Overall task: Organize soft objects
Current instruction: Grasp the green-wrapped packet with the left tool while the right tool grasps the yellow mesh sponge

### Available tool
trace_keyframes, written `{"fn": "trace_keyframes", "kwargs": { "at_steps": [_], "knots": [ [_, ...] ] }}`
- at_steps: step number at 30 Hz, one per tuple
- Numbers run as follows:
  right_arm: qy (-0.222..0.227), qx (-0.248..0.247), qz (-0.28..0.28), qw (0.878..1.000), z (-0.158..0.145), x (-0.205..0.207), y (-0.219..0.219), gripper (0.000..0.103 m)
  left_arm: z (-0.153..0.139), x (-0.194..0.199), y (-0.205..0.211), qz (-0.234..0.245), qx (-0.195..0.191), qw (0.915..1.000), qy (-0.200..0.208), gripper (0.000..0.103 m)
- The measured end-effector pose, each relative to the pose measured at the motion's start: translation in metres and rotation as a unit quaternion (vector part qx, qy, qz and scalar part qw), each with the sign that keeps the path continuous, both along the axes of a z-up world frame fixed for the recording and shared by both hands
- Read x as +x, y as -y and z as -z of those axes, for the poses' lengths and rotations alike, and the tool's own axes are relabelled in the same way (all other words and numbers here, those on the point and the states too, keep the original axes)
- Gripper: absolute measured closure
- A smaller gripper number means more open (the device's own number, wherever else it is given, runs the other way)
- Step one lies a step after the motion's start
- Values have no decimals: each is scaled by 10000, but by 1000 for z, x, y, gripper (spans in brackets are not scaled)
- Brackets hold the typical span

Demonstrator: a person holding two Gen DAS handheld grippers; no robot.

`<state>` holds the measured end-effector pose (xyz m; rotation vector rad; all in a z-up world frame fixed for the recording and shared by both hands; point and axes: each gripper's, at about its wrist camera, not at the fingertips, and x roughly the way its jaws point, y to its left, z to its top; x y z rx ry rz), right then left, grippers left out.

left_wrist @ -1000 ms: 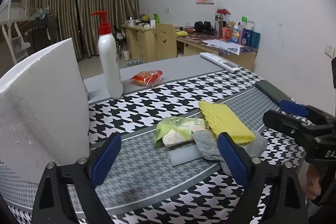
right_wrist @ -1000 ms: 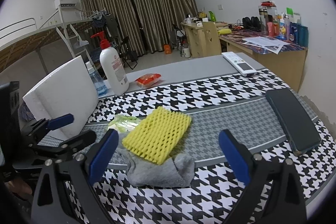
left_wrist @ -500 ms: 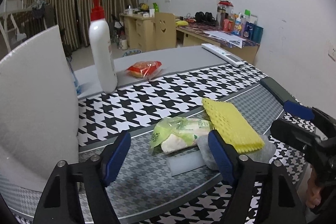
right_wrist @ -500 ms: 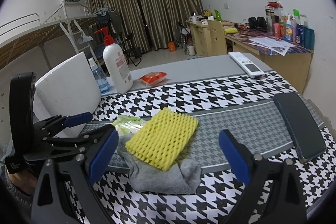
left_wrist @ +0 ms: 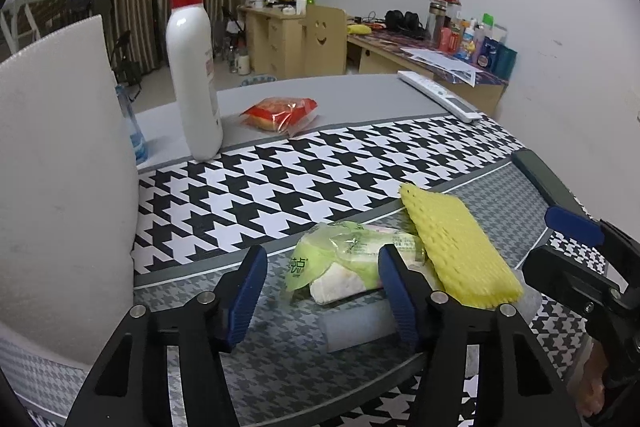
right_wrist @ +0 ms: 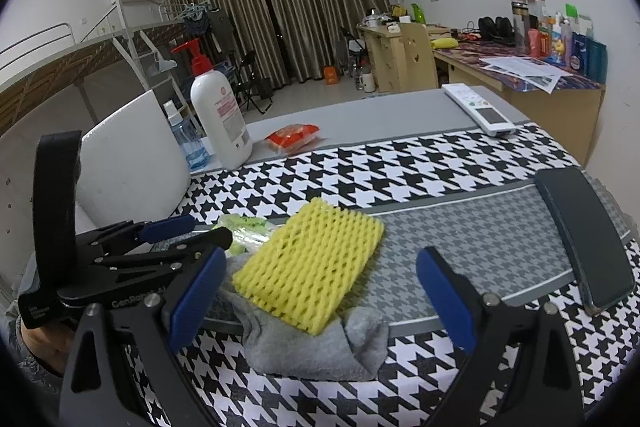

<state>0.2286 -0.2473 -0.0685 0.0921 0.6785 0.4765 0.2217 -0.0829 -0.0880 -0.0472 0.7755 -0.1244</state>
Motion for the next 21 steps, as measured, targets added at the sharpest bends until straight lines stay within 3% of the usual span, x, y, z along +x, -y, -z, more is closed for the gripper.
{"fn": "trace_keyframes", "kwargs": {
  "at_steps": [4, 15, 21],
  "knots": [
    [-66, -59, -29, 10000, 2, 5, -3, 5, 5, 3, 0, 17, -19, 9999, -110, 52],
    [-273, -130, -207, 9993, 9, 17, -10, 5, 11, 12, 1, 3, -32, 9996, -276, 55],
    [-417, -88, -251, 9988, 13, 22, -11, 5, 15, 18, 6, 74, -41, 9993, -358, 67]
  ]
}}
